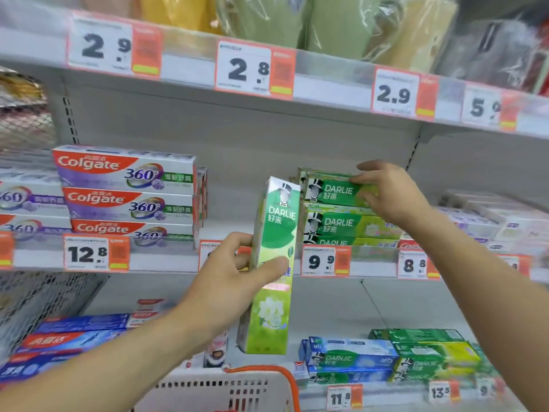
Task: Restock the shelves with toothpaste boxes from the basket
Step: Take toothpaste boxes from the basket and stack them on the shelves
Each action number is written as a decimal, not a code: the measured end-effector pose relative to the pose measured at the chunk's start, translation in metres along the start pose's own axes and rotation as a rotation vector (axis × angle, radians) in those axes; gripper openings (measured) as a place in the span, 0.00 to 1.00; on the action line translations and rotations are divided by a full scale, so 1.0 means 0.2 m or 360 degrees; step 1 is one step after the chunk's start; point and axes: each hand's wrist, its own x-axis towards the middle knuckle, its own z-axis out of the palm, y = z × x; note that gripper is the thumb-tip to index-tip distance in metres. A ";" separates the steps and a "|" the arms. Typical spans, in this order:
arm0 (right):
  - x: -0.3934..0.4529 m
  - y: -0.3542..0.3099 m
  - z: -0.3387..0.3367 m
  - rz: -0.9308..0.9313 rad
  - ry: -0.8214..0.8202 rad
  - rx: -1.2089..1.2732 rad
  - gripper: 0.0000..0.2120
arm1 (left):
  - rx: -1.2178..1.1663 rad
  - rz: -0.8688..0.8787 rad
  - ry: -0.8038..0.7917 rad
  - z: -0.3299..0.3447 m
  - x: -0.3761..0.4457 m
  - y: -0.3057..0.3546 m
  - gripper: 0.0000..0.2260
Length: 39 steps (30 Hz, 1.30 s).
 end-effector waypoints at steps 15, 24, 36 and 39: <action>-0.49 -0.45 0.09 0.0594 -0.1084 0.2722 0.23 | 0.0125 0.0494 -0.0001 0.09 0.25 0.14 0.27; -0.51 -0.15 0.04 0.0486 0.0547 0.1333 0.30 | 0.0025 0.0448 0.0241 0.12 0.30 0.16 0.28; -0.39 0.16 -0.18 0.0643 0.0454 0.1846 0.35 | 0.0393 0.0707 0.0308 0.26 0.51 0.19 0.20; -0.30 0.19 -0.18 0.0648 0.0461 0.1581 0.36 | 0.0461 0.0768 0.0411 0.36 0.60 0.17 0.20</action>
